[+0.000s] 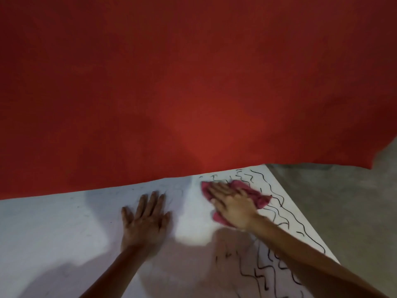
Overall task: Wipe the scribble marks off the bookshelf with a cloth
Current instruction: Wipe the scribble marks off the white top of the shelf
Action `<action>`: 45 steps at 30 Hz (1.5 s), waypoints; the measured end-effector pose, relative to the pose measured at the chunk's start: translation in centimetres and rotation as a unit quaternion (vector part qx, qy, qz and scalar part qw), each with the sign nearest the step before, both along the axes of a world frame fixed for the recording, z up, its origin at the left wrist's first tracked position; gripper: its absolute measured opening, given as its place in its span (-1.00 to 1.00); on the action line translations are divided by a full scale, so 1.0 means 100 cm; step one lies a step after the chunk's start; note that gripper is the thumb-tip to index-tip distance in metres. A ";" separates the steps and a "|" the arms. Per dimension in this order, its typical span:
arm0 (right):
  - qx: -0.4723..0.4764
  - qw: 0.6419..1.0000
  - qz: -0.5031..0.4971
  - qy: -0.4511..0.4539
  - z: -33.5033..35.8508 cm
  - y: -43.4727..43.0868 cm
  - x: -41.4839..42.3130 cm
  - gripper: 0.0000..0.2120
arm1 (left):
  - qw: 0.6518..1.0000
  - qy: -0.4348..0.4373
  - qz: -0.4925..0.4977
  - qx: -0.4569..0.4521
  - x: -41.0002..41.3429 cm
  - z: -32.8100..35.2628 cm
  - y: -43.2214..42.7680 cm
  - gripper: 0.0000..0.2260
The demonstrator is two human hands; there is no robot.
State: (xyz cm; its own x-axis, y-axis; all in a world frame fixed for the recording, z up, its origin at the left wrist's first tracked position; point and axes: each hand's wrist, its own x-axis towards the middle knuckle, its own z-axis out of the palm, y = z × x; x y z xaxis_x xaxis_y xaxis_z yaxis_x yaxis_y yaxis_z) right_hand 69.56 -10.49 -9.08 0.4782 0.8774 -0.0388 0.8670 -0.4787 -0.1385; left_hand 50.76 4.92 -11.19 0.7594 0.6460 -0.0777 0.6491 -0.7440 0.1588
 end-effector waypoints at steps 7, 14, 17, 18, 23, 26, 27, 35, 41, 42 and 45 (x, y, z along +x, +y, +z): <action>0.007 0.953 -0.303 -0.033 0.004 0.015 0.035 -0.48 | 1.000 0.000 0.001 0.003 0.001 -0.004 0.001 -0.17; 0.061 0.997 0.034 0.031 -0.008 0.052 -0.075 -0.53 | 1.000 0.011 0.004 0.014 0.003 -0.002 -0.001 -0.12; 0.041 0.997 0.058 -0.030 -0.008 0.035 -0.018 -0.48 | 1.000 0.004 0.004 0.005 0.002 -0.001 -0.001 -0.15; 0.041 0.998 0.002 -0.052 -0.011 0.031 0.006 -0.49 | 1.000 0.003 0.006 0.003 0.001 -0.002 -0.002 -0.16; 0.076 0.968 -0.236 -0.035 -0.010 0.044 0.023 -0.40 | 1.000 -0.007 0.007 0.002 0.002 -0.005 0.001 -0.18; 0.090 0.987 -0.118 -0.067 -0.017 0.050 -0.023 -0.52 | 1.000 -0.018 0.004 0.009 0.002 -0.007 0.001 -0.19; 0.113 0.988 -0.079 -0.066 -0.016 0.045 -0.041 -0.54 | 1.000 -0.025 0.004 0.006 0.002 -0.007 0.001 -0.19; 0.023 0.987 -0.157 -0.040 -0.001 0.055 0.026 -0.64 | 1.000 -0.021 0.003 0.007 0.002 -0.006 0.001 -0.19; 0.123 0.983 -0.114 -0.075 -0.018 0.031 -0.020 -0.59 | 1.000 -0.021 -0.001 0.008 0.001 -0.005 0.001 -0.19; 0.140 0.982 -0.101 -0.082 -0.022 0.021 -0.033 -0.58 | 1.000 -0.021 -0.002 0.008 0.002 -0.005 0.001 -0.19; 0.135 0.984 -0.077 -0.085 -0.023 0.007 -0.040 -0.57 | 1.000 -0.012 0.000 0.007 0.002 -0.006 0.001 -0.19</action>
